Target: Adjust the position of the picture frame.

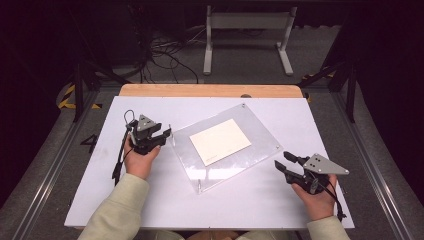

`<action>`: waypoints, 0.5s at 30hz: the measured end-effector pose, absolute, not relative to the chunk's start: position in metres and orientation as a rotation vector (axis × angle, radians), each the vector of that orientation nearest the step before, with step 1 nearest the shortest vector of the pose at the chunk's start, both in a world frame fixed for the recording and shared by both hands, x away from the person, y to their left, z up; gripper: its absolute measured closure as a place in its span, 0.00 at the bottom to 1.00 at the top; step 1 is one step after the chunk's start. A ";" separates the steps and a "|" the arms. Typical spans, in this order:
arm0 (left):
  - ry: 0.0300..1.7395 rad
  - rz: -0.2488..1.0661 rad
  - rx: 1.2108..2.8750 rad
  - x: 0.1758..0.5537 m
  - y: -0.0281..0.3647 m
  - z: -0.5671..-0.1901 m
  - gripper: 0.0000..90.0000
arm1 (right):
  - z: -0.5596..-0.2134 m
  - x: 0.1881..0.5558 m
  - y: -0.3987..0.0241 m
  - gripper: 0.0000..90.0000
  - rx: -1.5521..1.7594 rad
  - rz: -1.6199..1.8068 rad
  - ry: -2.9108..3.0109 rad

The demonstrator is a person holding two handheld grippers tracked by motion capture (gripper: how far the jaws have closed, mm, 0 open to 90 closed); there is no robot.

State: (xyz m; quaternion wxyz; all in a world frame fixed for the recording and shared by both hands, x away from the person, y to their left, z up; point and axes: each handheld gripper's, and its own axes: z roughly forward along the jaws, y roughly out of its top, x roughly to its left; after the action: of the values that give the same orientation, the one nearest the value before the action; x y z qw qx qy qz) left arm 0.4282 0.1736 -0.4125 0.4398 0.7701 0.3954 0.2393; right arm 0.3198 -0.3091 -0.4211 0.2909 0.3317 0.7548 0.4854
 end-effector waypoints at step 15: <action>0.595 0.325 1.997 0.352 0.146 -0.398 0.57 | -0.422 0.320 -0.310 0.58 0.908 1.286 2.031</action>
State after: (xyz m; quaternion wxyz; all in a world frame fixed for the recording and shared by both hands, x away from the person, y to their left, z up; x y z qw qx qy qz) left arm 0.3516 0.1457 -0.3976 0.4939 0.8234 0.2454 0.1340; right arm 0.3204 -0.3097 -0.4215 0.2820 0.3392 0.7583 0.4800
